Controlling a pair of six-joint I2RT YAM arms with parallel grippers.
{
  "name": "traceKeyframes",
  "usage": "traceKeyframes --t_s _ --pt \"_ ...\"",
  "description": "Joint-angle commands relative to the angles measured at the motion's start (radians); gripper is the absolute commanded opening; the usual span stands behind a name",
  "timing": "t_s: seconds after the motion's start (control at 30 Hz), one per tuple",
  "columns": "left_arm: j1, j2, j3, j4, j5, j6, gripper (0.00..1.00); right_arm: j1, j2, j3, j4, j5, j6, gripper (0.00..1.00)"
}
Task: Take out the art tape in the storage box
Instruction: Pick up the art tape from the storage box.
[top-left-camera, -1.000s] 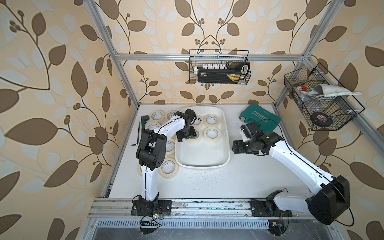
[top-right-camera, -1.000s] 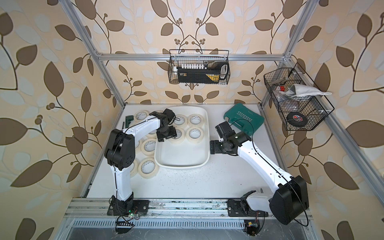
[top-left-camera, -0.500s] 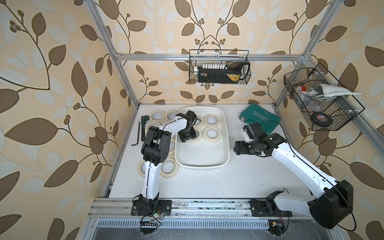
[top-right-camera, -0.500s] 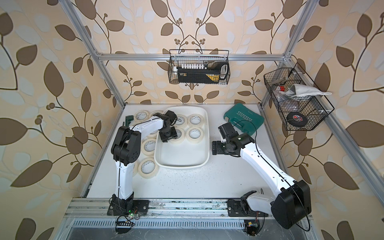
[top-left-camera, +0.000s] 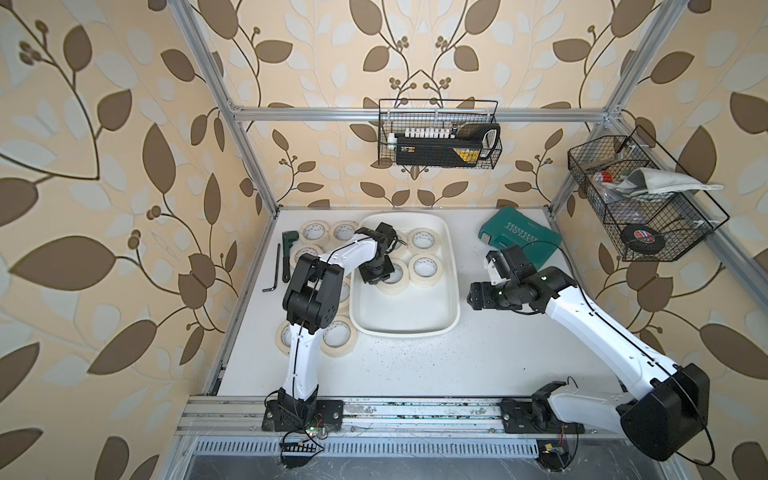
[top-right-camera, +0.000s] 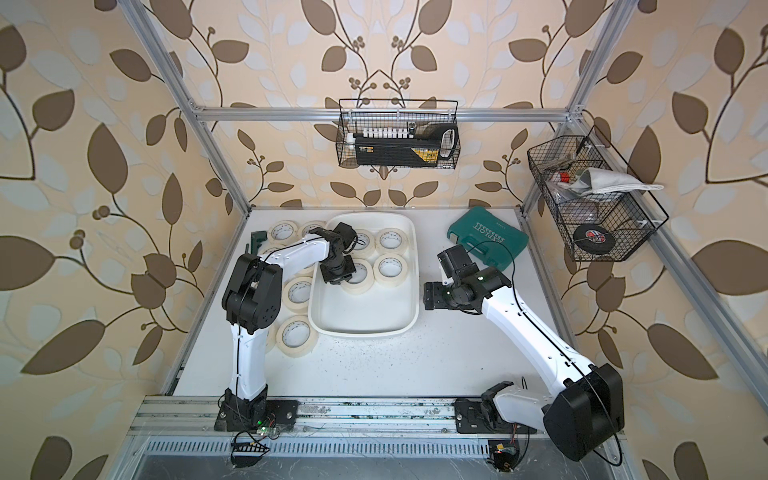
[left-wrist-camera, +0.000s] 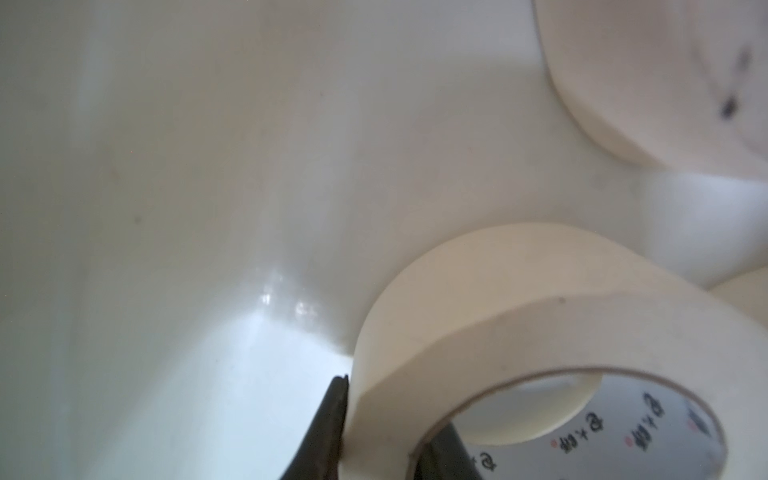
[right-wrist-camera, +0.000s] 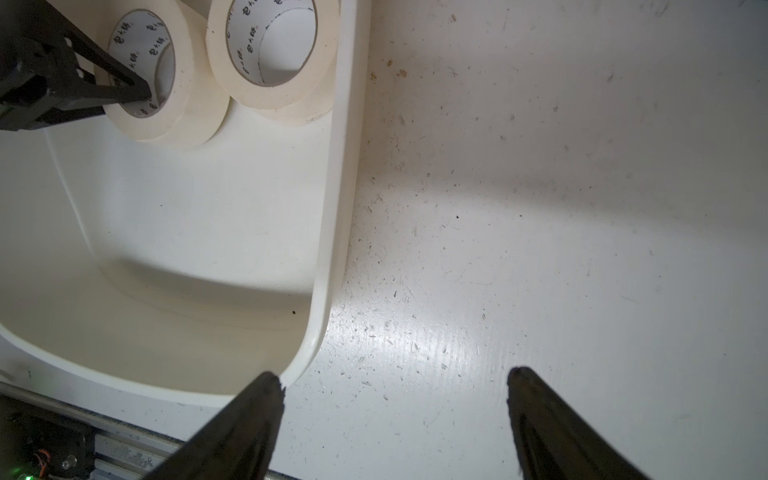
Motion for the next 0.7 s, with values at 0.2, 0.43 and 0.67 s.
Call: traceKeyframes --t_s 0.2,0.43,0.67 --pt "-0.11 -0.184 0.039 -0.148 -0.092 0.041 0.16 -0.003 0.044 0.125 -0.012 -0.098 -0.004 0.85" --pt "-0.215 -0.246 0.13 -0.26 -0.144 0.163 0.17 0.023 0.087 0.228 -0.015 -0.132 0.001 0.84" --pt "-0.293 -0.277 0.209 -0.334 -0.158 0.229 0.17 0.097 0.148 0.328 -0.038 -0.087 0.006 0.82"
